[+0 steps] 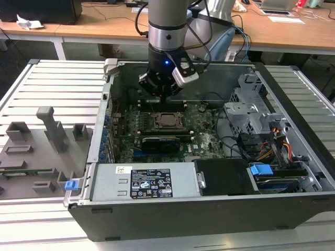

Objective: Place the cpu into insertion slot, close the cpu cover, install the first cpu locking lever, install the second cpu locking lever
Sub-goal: 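Install the first cpu locking lever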

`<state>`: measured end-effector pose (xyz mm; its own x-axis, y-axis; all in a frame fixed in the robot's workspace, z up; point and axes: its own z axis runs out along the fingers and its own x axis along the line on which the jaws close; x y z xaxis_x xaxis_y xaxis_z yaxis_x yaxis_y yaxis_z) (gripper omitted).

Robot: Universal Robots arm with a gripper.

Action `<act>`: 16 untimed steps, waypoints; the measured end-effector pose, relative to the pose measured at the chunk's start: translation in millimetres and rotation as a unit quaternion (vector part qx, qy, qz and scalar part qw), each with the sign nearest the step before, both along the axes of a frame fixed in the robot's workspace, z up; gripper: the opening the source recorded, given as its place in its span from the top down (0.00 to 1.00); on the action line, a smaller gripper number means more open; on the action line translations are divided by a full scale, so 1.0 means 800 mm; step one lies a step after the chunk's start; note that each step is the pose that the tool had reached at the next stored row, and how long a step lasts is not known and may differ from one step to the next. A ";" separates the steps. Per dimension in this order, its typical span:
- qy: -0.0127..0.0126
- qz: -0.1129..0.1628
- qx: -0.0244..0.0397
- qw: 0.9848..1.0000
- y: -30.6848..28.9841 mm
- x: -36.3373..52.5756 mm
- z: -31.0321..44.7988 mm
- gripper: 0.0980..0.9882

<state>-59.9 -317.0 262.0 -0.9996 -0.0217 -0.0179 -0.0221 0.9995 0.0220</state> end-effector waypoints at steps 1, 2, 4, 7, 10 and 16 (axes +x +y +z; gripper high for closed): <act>0.000 0.000 0.000 1.000 0.0000 -0.004 0.0000 0.99; 0.000 0.000 0.000 1.000 0.0000 -0.008 0.0000 0.99; 0.000 0.000 0.000 1.000 0.0000 -0.017 0.0000 0.99; -0.001 0.000 0.000 1.000 0.0000 -0.047 0.0000 0.99; -0.001 0.000 0.000 1.000 0.0117 -0.059 -0.0005 0.99; -0.001 0.000 0.000 1.000 0.0261 -0.062 -0.0012 0.99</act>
<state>-109.6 -296.1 261.0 -0.9996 -0.0217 -0.0196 -0.0221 0.9995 0.0222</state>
